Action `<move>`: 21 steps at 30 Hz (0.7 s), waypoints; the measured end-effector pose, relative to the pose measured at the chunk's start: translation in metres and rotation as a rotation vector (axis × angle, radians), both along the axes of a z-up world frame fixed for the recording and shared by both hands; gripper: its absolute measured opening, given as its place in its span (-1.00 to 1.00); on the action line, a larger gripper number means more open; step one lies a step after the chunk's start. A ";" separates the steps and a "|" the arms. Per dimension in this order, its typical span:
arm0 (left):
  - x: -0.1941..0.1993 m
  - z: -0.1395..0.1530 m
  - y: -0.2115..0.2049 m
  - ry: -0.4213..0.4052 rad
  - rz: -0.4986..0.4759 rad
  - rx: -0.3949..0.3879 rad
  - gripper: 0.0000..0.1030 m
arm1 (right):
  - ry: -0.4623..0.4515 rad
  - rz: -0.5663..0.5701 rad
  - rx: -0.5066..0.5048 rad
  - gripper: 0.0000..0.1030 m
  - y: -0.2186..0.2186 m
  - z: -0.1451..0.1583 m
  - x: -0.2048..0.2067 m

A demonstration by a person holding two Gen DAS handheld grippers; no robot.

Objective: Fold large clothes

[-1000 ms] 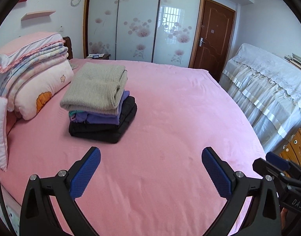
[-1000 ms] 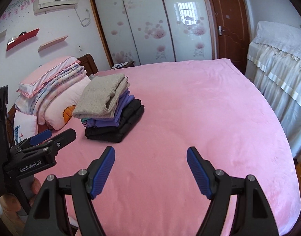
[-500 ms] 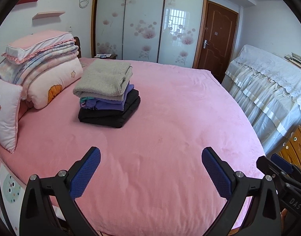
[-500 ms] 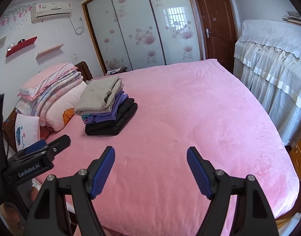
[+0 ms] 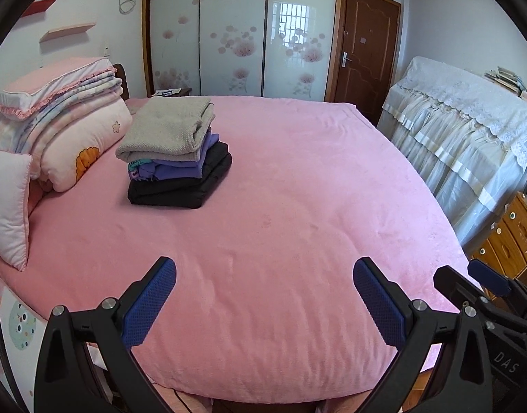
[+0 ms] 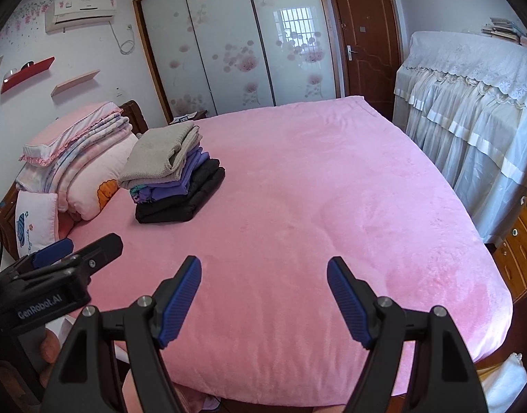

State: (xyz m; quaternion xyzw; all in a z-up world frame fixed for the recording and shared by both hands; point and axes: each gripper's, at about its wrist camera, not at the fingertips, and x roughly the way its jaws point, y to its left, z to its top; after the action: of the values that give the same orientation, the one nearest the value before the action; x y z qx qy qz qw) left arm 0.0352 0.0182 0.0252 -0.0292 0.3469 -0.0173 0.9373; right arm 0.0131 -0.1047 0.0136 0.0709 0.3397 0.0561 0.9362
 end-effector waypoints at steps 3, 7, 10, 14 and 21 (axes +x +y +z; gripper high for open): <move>0.002 -0.002 0.000 0.013 -0.003 -0.006 0.98 | 0.000 -0.002 0.006 0.48 -0.001 0.001 -0.002; 0.003 -0.004 0.000 0.014 0.009 0.008 0.98 | -0.006 -0.002 -0.004 0.49 0.000 0.002 -0.003; 0.003 -0.005 0.000 0.020 0.007 0.001 0.98 | -0.003 0.003 -0.010 0.49 0.003 0.002 -0.002; 0.003 -0.006 0.000 0.023 -0.001 0.003 0.98 | -0.001 0.004 -0.020 0.49 0.006 0.002 -0.001; 0.001 -0.006 -0.001 0.023 0.001 0.018 0.98 | 0.003 -0.004 -0.034 0.49 0.007 0.002 0.002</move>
State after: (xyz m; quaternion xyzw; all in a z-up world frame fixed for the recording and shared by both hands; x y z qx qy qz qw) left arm 0.0363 0.0167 0.0188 -0.0211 0.3580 -0.0134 0.9334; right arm 0.0151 -0.0972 0.0155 0.0559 0.3420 0.0485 0.9368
